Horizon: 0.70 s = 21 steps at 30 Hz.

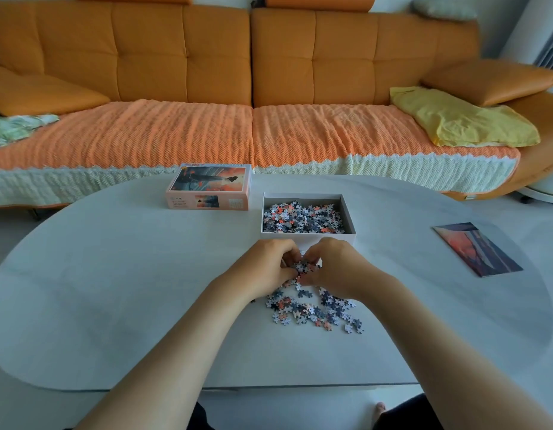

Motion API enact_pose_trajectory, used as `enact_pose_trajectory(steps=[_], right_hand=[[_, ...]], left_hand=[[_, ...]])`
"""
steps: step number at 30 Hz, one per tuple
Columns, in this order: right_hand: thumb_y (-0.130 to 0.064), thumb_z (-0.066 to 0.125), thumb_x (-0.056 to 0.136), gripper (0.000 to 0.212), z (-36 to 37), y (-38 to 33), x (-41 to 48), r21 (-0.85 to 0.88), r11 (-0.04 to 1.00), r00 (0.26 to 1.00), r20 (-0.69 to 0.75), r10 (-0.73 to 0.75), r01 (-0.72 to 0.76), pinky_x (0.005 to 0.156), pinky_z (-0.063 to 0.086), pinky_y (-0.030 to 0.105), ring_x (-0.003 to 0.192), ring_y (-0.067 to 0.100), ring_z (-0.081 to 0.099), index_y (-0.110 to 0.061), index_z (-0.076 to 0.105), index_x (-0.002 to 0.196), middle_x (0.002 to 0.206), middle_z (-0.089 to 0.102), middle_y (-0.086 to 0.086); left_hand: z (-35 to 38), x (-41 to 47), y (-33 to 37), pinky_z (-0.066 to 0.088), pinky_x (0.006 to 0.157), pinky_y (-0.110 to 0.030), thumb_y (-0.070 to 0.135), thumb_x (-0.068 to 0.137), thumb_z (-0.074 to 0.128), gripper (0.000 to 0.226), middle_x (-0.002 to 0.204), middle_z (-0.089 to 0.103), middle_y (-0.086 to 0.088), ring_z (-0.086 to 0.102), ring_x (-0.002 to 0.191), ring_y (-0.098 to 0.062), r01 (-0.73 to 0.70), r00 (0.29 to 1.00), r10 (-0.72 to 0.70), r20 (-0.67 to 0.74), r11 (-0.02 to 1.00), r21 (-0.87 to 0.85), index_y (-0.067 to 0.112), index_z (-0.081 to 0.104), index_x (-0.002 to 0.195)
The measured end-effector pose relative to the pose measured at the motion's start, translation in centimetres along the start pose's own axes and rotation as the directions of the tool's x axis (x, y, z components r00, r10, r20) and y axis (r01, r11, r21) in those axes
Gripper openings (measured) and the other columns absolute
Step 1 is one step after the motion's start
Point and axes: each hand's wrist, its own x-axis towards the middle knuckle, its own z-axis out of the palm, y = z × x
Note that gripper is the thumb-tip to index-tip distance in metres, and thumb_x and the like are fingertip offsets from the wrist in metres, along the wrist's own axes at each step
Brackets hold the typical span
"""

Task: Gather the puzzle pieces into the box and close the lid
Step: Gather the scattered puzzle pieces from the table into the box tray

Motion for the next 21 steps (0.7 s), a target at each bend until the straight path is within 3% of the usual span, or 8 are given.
enact_pose_trajectory(steps=[3, 6, 9, 11, 13, 16, 18, 21], right_hand=[[-0.024, 0.076, 0.079, 0.029, -0.3, 0.1, 0.1, 0.089, 0.996, 1.0, -0.018, 0.014, -0.012, 0.065, 0.051, 0.022, 0.074, 0.015, 0.063, -0.02, 0.072, 0.108, 0.102, 0.068, -0.001], [-0.018, 0.074, 0.082, 0.018, -1.4, 0.0, 0.1, 0.172, 0.985, 0.999, -0.049, 0.011, -0.002, 0.064, 0.057, 0.026, 0.06, 0.013, 0.067, -0.021, 0.074, 0.1, 0.089, 0.071, -0.004], [-0.019, 0.075, 0.082, 0.011, -2.7, -0.3, 0.3, 0.254, 0.966, 0.989, -0.148, 0.0, 0.038, 0.064, 0.059, 0.034, 0.055, 0.014, 0.068, -0.024, 0.075, 0.091, 0.078, 0.071, -0.007], [-0.018, 0.076, 0.081, 0.011, -3.4, -0.2, 0.9, 0.268, 0.96, 0.962, -0.272, -0.001, 0.077, 0.063, 0.057, 0.033, 0.057, 0.015, 0.064, -0.024, 0.075, 0.09, 0.074, 0.069, -0.008], [-0.015, 0.075, 0.082, 0.011, -3.7, 0.1, 1.9, 0.266, 0.957, 0.913, -0.407, 0.006, 0.112, 0.059, 0.05, 0.023, 0.059, 0.007, 0.058, -0.022, 0.075, 0.091, 0.076, 0.065, -0.009], [-0.014, 0.072, 0.084, 0.013, -3.5, 0.8, 3.7, 0.212, 0.966, 0.836, -0.548, -0.007, 0.146, 0.068, 0.044, 0.018, 0.072, 0.01, 0.056, -0.019, 0.075, 0.095, 0.087, 0.062, -0.005], [-0.015, 0.067, 0.089, 0.015, -2.9, 1.5, 4.8, 0.165, 0.976, 0.846, -0.532, -0.032, 0.14, 0.074, 0.045, 0.023, 0.08, 0.015, 0.057, -0.016, 0.074, 0.101, 0.094, 0.062, -0.001], [-0.023, 0.054, 0.098, 0.023, -2.0, 2.1, 5.5, 0.024, 0.995, 0.927, -0.368, -0.078, 0.093, 0.085, 0.047, 0.033, 0.097, 0.023, 0.057, -0.018, 0.07, 0.113, 0.107, 0.062, 0.004]], left_hand=[[-0.5, 0.0, 0.2, 0.042, 0.065, -0.008, 0.013, 0.082, 0.075, 0.02, 0.086, 0.062, 0.013, 0.059, 0.077, -0.001, -0.002, 1.0, 0.001, -0.018, 0.998, -0.057, 0.022, 0.067, 0.099], [-1.3, 0.1, 0.6, 0.047, 0.067, -0.017, 0.015, 0.082, 0.076, 0.018, 0.083, 0.064, 0.013, 0.061, 0.076, -0.003, 0.0, 0.999, -0.006, -0.043, 0.99, -0.139, 0.025, 0.068, 0.094], [-2.4, 0.8, 1.0, 0.043, 0.066, -0.015, 0.017, 0.082, 0.077, 0.016, 0.082, 0.064, 0.014, 0.059, 0.073, 0.0, -0.042, 0.993, 0.023, -0.119, 0.986, -0.16, 0.028, 0.067, 0.089], [-3.2, 1.7, 1.1, 0.04, 0.064, -0.01, 0.019, 0.082, 0.076, 0.015, 0.082, 0.064, 0.015, 0.056, 0.072, 0.004, -0.068, 0.981, 0.035, -0.193, 0.984, -0.164, 0.028, 0.067, 0.091], [-3.7, 2.8, 0.9, 0.041, 0.064, -0.007, 0.017, 0.083, 0.075, 0.015, 0.082, 0.064, 0.016, 0.057, 0.071, 0.006, -0.084, 0.959, 0.034, -0.281, 0.982, -0.17, 0.026, 0.068, 0.092], [-3.7, 4.4, 0.2, 0.044, 0.068, -0.012, 0.015, 0.086, 0.072, 0.013, 0.087, 0.065, 0.013, 0.059, 0.076, 0.001, -0.089, 0.927, 0.04, -0.372, 0.99, -0.114, 0.021, 0.069, 0.097], [-3.1, 5.1, -0.6, 0.045, 0.077, -0.019, 0.018, 0.088, 0.069, 0.016, 0.097, 0.062, 0.008, 0.058, 0.085, -0.007, -0.087, 0.93, 0.079, -0.358, 0.996, -0.005, 0.02, 0.069, 0.104], [-1.9, 5.6, -1.5, 0.044, 0.091, -0.034, 0.021, 0.093, 0.063, 0.023, 0.111, 0.062, 0.003, 0.052, 0.104, -0.018, -0.098, 0.94, 0.164, -0.298, 0.97, 0.224, 0.02, 0.07, 0.115]])
